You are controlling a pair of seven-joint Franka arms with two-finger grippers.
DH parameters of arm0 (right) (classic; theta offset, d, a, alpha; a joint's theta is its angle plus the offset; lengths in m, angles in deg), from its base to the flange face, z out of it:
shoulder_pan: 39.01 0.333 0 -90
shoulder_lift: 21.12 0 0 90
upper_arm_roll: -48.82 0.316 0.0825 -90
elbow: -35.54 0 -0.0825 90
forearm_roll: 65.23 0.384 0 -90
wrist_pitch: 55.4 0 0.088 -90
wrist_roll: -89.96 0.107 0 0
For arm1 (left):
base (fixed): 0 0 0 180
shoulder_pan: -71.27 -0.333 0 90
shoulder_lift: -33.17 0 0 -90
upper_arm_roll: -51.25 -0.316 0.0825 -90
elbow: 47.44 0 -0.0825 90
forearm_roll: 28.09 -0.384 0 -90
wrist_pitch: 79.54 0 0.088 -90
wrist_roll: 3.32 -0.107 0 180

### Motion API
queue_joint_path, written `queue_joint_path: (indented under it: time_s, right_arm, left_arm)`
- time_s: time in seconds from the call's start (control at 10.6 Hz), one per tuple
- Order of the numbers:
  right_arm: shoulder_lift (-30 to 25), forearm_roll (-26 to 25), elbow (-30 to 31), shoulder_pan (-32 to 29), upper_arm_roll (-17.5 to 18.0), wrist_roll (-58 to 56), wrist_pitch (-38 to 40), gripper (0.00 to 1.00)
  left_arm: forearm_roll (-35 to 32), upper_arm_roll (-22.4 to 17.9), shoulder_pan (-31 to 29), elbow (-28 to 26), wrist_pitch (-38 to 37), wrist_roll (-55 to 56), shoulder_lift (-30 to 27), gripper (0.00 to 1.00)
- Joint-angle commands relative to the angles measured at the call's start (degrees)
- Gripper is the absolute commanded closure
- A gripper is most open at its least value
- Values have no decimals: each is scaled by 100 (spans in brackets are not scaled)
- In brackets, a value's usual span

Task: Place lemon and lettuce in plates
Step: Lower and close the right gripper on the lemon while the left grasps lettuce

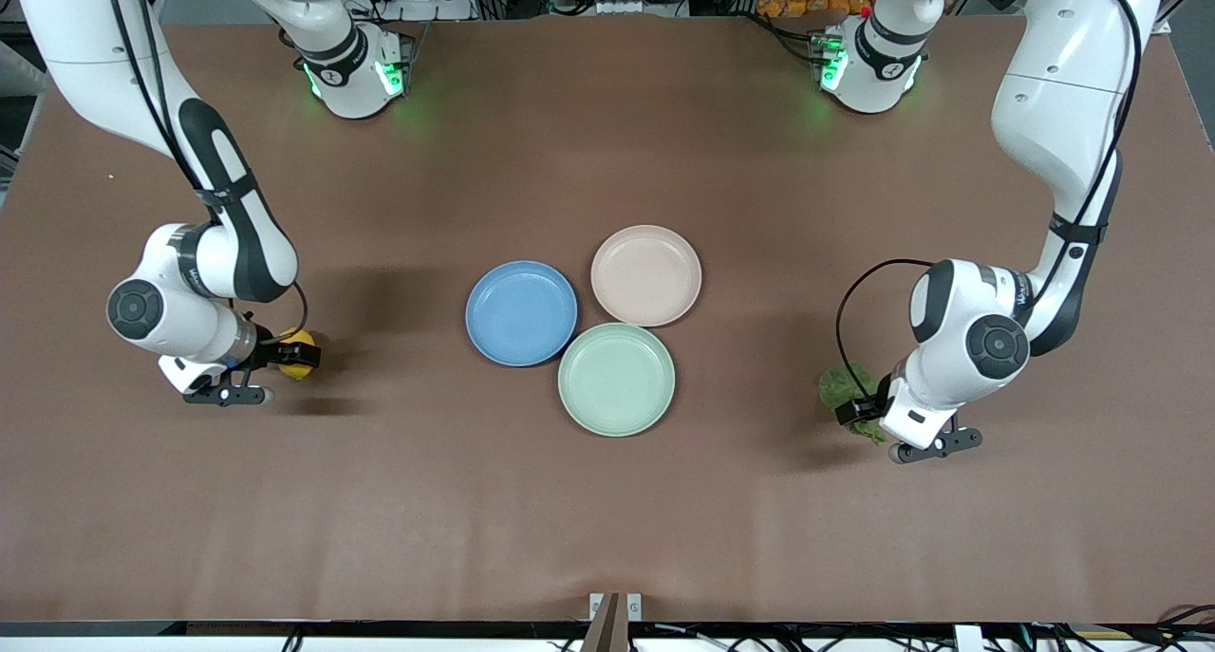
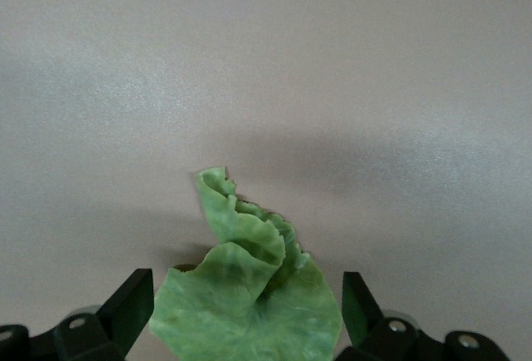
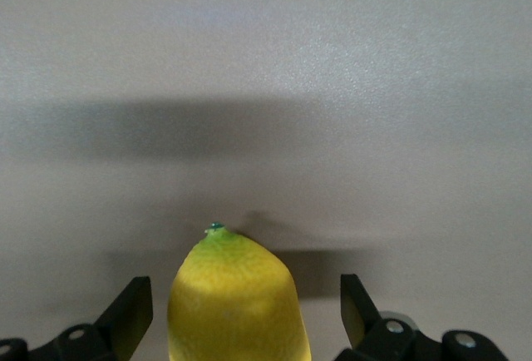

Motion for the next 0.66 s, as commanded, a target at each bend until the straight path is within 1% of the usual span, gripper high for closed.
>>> queue_joint_path:
  time_s: [0.0, 0.19, 0.57]
  right_arm:
    - [44, 94, 84, 20, -8, -6, -175, 0]
    - [79, 103, 216, 20, -8, -6, -447, 0]
    - [123, 103, 252, 20, -8, -6, -536, 0]
  left_arm:
    - [-211, -21, 39, 100, 4, 149, 132, 0]
    - [-211, -30, 57, 100, -4, 149, 159, 0]
    - [-316, -30, 65, 92, 4, 131, 282, 0]
